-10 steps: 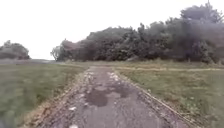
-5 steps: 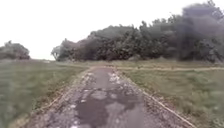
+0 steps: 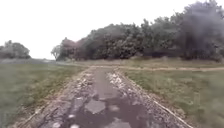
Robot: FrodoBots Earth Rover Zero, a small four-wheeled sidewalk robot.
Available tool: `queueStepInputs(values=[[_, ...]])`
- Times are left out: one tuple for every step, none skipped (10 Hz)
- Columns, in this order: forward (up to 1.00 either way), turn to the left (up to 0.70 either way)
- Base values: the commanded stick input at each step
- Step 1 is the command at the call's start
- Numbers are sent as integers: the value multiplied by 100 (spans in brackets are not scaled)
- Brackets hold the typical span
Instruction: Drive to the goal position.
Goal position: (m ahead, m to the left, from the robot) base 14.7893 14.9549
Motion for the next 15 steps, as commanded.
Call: queueStepInputs(values=[[100, 0], [100, 0], [100, 0], [100, 0], [100, 0], [100, 0], [100, 0], [100, 0], [100, 0], [100, 0], [100, 3], [100, 6], [100, 39], [100, 39], [100, 37]])
